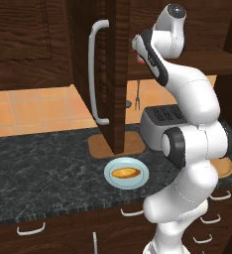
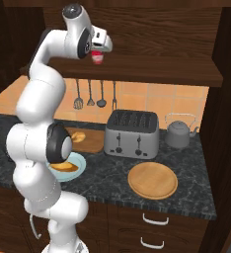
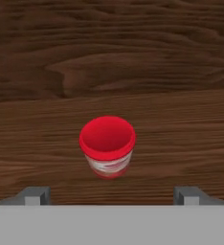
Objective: From the different types of pastries on the counter, select a croissant and place it on the cutting board. Then retrieve a jar of jam from the cabinet and place it alongside the croissant on the cutting board.
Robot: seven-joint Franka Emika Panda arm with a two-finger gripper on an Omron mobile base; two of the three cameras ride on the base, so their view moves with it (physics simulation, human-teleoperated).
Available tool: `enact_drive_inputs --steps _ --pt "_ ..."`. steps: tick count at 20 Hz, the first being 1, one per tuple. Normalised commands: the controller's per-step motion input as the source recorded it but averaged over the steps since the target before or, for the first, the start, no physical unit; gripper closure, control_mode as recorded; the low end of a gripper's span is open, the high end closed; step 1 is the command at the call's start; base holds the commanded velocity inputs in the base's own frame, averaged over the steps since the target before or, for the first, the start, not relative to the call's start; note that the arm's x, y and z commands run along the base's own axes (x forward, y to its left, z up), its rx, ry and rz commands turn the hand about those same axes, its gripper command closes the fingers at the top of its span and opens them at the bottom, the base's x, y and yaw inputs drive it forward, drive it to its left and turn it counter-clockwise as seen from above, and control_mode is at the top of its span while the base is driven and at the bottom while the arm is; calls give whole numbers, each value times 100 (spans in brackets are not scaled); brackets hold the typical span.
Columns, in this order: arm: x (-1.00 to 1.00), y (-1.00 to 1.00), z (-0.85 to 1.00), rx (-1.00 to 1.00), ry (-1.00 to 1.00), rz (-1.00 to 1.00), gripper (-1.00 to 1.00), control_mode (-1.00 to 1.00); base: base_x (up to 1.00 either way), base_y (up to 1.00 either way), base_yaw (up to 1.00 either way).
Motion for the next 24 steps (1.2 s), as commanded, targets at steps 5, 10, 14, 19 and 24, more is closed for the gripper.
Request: enact_drive_inputs --steps 5,10,14,19,24 --pt "7 0 -43 0 -9 0 -100 -100 0 0 0" --pt "0 3 -35 -3 -13 0 -100 -100 0 0 0" --pt "15 6 -23 -3 -9 0 -100 -100 0 0 0" --pt "40 0 0 0 0 0 -100 -100 0 0 0" --pt "50 0 8 0 1 0 -100 -100 0 0 0"
